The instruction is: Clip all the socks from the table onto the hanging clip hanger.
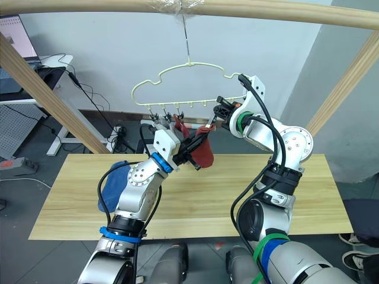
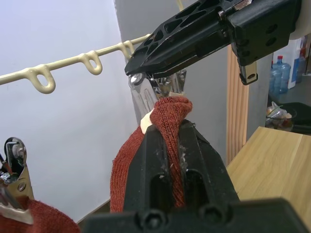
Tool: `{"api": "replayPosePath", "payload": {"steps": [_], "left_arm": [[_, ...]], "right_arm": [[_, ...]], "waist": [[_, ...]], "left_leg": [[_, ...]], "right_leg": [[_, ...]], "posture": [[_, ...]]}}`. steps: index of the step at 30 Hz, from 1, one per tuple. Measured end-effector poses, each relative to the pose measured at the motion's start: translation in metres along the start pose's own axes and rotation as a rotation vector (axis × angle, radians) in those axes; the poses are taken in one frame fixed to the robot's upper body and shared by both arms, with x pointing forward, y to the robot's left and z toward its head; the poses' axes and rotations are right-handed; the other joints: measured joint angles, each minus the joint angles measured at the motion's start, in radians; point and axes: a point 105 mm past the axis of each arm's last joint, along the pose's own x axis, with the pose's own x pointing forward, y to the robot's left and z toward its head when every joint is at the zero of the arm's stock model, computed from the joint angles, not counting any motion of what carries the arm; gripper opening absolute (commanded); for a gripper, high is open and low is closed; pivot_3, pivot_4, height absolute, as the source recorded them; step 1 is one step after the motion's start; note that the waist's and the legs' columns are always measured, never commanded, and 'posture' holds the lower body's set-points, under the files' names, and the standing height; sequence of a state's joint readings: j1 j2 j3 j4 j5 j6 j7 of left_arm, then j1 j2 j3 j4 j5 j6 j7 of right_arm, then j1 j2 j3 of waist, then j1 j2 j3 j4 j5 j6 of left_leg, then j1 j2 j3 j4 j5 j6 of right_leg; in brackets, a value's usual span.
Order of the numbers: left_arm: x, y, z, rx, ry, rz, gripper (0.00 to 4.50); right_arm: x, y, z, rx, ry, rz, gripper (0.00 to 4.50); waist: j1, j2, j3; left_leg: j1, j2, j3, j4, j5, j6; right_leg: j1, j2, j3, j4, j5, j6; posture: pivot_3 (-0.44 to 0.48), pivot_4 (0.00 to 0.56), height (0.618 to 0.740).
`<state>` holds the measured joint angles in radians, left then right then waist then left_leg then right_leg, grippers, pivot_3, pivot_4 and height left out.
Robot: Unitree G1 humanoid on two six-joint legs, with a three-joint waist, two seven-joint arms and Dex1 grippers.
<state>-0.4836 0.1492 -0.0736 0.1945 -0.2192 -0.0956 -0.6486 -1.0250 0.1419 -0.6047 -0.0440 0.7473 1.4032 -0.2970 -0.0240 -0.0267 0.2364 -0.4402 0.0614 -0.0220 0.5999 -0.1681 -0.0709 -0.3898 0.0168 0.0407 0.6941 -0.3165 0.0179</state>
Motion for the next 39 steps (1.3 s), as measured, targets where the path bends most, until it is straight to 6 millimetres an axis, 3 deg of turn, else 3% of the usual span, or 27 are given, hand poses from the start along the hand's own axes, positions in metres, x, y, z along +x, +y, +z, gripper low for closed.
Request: {"api": "replayPosePath", "payload": {"steps": [11,16,21,24,27,32,37,39], "left_arm": [[0.000,-0.002,-0.001,-0.006,0.005,-0.020,0.00],[0.000,-0.003,-0.008,-0.024,0.044,-0.025,0.00],[0.003,-0.008,-0.020,-0.084,0.108,-0.043,1.32],[0.004,-0.012,-0.025,-0.143,0.130,-0.055,2.21],[0.001,-0.014,-0.029,-0.189,0.149,-0.064,3.06],[-0.015,-0.010,-0.027,-0.234,0.178,-0.073,4.47],[-0.051,0.013,-0.013,-0.258,0.228,-0.059,4.47],[-0.064,0.013,-0.003,-0.251,0.256,-0.108,4.50]], "right_arm": [[-0.002,-0.011,-0.017,-0.039,0.041,-0.019,4.48],[-0.023,-0.015,-0.008,-0.167,-0.012,0.009,4.48],[-0.054,-0.021,0.006,-0.377,-0.046,0.030,4.50],[-0.068,-0.038,0.003,-0.520,-0.030,-0.022,4.50],[-0.072,-0.054,-0.006,-0.593,-0.018,-0.062,4.50],[-0.071,-0.060,-0.013,-0.679,-0.077,-0.069,4.50],[-0.067,-0.059,-0.023,-0.777,-0.137,-0.064,4.50],[-0.063,-0.053,-0.026,-0.824,-0.177,-0.059,4.13]], "waist": [[-0.012,0.000,-0.003],[-0.009,0.000,-0.004],[-0.013,0.001,-0.004],[-0.014,0.001,-0.004],[-0.019,0.001,-0.004],[-0.035,0.001,-0.004],[-0.033,0.001,-0.004],[-0.032,0.001,-0.004]], "left_leg": [[-0.013,0.001,0.003,0.001,0.000,0.000],[-0.014,0.000,0.004,0.003,0.000,0.000],[-0.014,0.000,0.004,0.006,0.000,0.000],[-0.014,0.000,0.004,0.006,0.000,0.000],[-0.014,0.000,0.004,0.007,0.000,0.000],[-0.012,0.000,0.004,0.008,0.000,0.000],[-0.011,0.001,0.002,0.010,0.001,-0.001],[-0.011,0.000,0.002,0.011,0.001,-0.001]], "right_leg": [[-0.016,0.000,0.000,0.005,0.001,-0.002],[-0.016,0.000,0.000,0.004,0.002,-0.002],[-0.016,0.000,0.000,0.005,0.002,-0.001],[-0.015,0.001,0.001,0.005,0.002,-0.001],[-0.015,0.001,0.001,0.006,0.002,-0.001],[-0.015,0.001,0.002,0.009,0.002,-0.001],[-0.015,0.002,0.001,0.014,0.000,0.002],[-0.015,0.001,0.001,0.015,0.000,0.002]], "posture": [[-0.063,0.148,0.740],[-0.058,0.137,0.740],[-0.049,0.153,0.740],[-0.053,0.158,0.740],[-0.046,0.159,0.740],[-0.032,0.167,0.740],[-0.004,0.173,0.740],[-0.004,0.173,0.740]]}}
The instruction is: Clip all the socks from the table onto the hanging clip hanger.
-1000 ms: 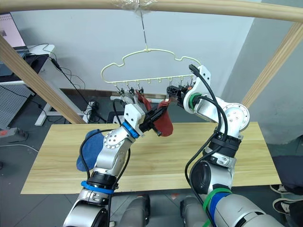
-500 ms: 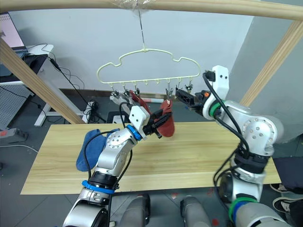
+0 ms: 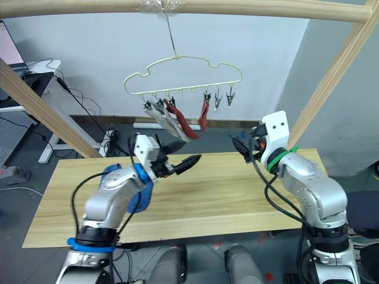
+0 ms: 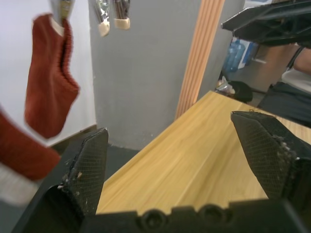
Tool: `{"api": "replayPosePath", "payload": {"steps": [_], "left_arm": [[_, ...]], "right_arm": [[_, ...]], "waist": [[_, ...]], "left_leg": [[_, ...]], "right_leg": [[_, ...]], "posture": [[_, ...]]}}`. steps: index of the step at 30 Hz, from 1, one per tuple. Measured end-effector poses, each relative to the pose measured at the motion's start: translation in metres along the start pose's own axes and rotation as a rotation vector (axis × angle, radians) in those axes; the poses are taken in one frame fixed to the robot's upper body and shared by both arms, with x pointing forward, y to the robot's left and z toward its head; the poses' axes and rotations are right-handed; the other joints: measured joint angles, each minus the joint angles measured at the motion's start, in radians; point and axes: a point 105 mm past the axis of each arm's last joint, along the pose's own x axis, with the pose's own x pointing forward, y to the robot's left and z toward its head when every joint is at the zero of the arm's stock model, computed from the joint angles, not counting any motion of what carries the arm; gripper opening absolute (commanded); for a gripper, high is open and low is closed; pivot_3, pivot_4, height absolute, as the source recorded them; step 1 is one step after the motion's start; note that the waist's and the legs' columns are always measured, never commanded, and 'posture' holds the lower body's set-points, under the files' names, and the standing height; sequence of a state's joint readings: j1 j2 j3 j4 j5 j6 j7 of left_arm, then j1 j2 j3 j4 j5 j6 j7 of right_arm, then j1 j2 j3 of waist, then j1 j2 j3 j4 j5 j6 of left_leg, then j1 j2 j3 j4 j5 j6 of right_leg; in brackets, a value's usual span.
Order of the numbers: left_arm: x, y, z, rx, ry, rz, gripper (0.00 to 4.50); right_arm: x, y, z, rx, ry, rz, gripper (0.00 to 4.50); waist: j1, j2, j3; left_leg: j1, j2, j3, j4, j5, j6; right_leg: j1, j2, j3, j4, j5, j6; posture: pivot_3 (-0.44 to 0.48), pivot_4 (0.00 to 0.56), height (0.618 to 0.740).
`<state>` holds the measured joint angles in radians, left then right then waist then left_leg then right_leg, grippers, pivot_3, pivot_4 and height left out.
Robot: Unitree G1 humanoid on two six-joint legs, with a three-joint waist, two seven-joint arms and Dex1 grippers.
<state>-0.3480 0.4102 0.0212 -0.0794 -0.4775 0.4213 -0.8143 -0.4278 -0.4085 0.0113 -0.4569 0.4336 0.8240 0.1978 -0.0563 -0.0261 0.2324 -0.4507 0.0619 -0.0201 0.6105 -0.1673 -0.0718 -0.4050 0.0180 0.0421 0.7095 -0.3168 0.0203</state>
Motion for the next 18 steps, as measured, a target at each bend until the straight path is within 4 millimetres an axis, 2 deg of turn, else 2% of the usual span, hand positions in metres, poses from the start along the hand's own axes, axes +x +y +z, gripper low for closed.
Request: {"api": "replayPosePath", "payload": {"steps": [1,3,6,11,18], "left_arm": [[-0.005,-0.001,0.003,-0.002,0.006,-0.009,4.50],[-0.020,-0.001,0.012,-0.016,0.023,-0.032,4.50],[-0.028,-0.005,0.026,-0.028,0.000,-0.053,4.50],[-0.041,-0.012,0.033,-0.049,0.029,-0.054,4.50],[-0.043,-0.014,0.049,-0.017,-0.014,-0.013,4.50]], "right_arm": [[0.001,0.002,0.000,-0.011,-0.011,-0.005,3.94],[0.005,0.007,0.001,-0.035,-0.050,-0.031,3.18],[0.010,0.008,0.004,-0.071,-0.092,-0.067,2.24],[0.032,0.020,0.005,-0.072,-0.146,-0.112,2.24],[0.065,0.023,0.013,-0.062,-0.196,-0.173,2.24]], "waist": [[0.000,0.000,0.000],[0.002,0.000,0.000],[0.007,0.000,0.000],[0.012,-0.001,0.000],[0.030,-0.001,0.001]], "left_leg": [[0.000,0.000,0.000,0.000,0.000,0.000],[0.001,0.000,-0.001,0.001,0.000,0.000],[0.001,0.000,-0.001,0.001,0.001,-0.001],[0.002,0.001,-0.002,0.001,0.001,-0.001],[0.001,0.001,-0.002,0.001,0.001,-0.001]], "right_leg": [[0.000,0.000,0.000,0.001,0.000,0.000],[0.000,0.000,0.000,0.002,0.000,0.000],[0.000,0.000,0.000,0.003,0.000,0.001],[0.000,0.000,0.000,0.004,0.000,0.000],[0.000,0.000,0.000,0.004,0.001,-0.002]], "posture": [[0.013,0.181,0.740],[0.018,0.186,0.740],[0.030,0.188,0.740],[0.059,0.202,0.740],[0.096,0.211,0.740]]}}
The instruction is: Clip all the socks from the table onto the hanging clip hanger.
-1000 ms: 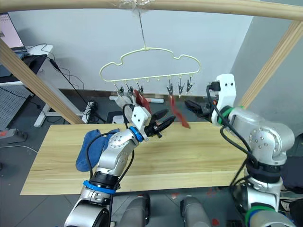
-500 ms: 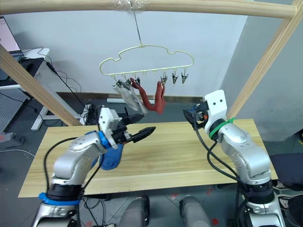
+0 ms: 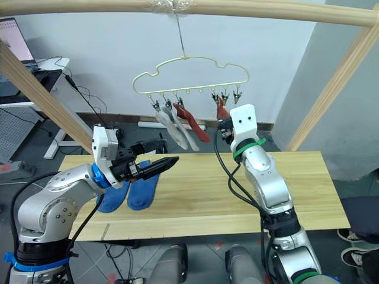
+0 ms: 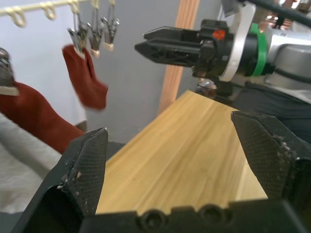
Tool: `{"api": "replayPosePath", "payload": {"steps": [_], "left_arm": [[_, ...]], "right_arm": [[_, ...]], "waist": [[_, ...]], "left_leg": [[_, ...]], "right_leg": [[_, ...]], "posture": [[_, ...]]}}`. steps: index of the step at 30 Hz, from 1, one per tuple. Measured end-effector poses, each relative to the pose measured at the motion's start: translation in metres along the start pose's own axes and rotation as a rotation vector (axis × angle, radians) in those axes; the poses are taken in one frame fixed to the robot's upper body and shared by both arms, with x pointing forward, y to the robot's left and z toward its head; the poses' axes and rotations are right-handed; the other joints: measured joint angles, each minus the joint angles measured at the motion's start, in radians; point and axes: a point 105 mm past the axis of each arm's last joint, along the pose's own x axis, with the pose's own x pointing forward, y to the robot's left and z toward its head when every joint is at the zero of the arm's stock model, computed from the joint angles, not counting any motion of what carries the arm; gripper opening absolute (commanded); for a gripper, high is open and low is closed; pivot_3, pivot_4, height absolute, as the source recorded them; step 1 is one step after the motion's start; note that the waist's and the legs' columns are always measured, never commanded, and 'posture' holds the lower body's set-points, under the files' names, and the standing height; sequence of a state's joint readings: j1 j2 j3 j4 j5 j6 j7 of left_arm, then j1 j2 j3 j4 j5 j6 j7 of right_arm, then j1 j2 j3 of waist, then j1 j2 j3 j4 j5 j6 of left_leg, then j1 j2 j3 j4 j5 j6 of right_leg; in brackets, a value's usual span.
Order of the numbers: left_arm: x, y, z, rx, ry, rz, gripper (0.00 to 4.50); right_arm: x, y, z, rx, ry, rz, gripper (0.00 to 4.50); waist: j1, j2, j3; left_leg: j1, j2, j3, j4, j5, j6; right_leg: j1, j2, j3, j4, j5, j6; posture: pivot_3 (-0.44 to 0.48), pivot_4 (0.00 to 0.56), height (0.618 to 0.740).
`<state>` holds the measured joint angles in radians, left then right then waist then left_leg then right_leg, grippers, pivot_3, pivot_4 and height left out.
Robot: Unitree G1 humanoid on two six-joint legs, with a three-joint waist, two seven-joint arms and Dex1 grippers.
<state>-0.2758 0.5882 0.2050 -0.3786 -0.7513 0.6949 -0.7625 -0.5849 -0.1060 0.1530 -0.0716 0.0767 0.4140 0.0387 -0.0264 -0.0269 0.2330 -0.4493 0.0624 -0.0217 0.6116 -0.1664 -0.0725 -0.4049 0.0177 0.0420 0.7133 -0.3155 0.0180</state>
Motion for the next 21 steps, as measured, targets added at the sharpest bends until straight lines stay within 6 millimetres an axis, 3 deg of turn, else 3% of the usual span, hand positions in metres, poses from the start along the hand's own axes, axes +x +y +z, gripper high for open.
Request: {"api": "replayPosePath", "payload": {"steps": [13,21], "left_arm": [[-0.002,-0.005,0.002,-0.011,-0.005,0.033,4.50],[-0.001,-0.005,0.012,-0.015,-0.043,0.035,4.50]], "right_arm": [[0.028,-0.008,-0.011,-0.001,0.010,-0.100,2.24],[0.040,-0.018,-0.006,-0.006,-0.012,-0.143,2.24]], "waist": [[0.018,0.000,0.000],[0.028,0.000,0.000]], "left_leg": [[0.000,0.000,0.000,0.000,0.000,0.000],[0.000,0.000,0.000,0.000,0.000,0.000]], "right_leg": [[0.000,0.000,0.000,0.000,0.001,-0.001],[0.000,0.000,0.000,0.000,0.001,-0.002]], "posture": [[0.136,0.224,0.740],[0.136,0.224,0.740]]}}
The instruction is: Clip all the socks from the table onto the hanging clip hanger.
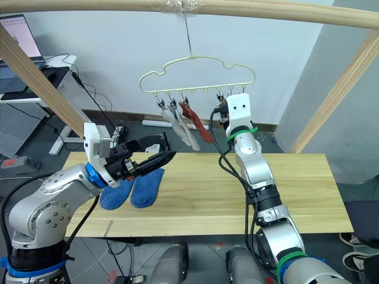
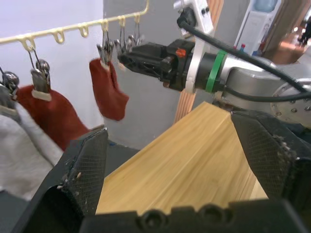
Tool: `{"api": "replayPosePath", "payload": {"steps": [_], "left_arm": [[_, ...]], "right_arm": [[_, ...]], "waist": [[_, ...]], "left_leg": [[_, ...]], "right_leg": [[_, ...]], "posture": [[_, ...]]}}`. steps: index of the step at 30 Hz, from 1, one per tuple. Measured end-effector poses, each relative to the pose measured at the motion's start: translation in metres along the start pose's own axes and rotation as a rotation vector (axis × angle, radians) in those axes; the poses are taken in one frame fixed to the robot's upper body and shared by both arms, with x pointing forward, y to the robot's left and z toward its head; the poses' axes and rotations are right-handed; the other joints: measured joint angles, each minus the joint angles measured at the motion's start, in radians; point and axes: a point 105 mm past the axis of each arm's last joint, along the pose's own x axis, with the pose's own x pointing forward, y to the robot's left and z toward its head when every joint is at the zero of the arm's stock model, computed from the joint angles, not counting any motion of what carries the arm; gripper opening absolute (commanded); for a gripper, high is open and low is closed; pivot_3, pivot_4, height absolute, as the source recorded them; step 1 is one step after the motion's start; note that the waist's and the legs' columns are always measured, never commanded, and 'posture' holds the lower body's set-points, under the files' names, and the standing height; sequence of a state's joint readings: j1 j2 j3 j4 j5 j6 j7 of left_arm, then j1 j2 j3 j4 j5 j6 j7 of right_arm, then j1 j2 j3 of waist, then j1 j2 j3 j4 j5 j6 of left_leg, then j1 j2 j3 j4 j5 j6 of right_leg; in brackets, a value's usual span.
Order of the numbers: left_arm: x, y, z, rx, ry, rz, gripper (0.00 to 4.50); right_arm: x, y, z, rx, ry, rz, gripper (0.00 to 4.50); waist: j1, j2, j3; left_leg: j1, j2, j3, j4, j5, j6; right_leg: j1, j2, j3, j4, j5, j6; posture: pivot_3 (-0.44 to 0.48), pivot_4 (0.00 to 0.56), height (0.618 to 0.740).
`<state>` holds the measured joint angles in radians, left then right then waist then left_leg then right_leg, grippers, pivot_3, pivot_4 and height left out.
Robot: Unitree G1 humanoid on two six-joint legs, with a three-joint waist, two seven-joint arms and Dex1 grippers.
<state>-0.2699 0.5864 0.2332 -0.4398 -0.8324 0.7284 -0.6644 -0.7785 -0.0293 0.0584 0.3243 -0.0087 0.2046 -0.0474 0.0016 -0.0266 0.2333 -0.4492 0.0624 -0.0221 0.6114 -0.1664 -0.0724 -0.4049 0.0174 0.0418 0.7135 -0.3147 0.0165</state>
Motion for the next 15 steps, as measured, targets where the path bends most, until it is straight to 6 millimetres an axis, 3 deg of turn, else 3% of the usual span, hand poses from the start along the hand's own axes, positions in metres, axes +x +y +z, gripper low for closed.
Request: {"api": "replayPosePath", "payload": {"steps": [4,15], "left_arm": [[0.002,0.000,0.010,0.021,-0.034,-0.009,4.50],[0.001,0.001,0.008,0.016,-0.034,0.000,4.50]], "right_arm": [[0.004,-0.001,0.000,-0.006,-0.003,-0.007,2.24],[0.014,-0.007,-0.001,0.057,0.008,-0.055,2.24]], "waist": [[0.000,0.000,0.000],[0.001,0.000,0.001]], "left_leg": [[0.000,0.000,0.000,0.000,0.000,0.000],[0.000,0.000,0.000,-0.001,0.000,0.000]], "right_leg": [[0.000,0.000,0.000,0.000,0.000,0.000],[0.000,0.000,0.000,0.000,0.000,0.000]], "posture": [[0.137,0.232,0.740],[0.150,0.233,0.740]]}}
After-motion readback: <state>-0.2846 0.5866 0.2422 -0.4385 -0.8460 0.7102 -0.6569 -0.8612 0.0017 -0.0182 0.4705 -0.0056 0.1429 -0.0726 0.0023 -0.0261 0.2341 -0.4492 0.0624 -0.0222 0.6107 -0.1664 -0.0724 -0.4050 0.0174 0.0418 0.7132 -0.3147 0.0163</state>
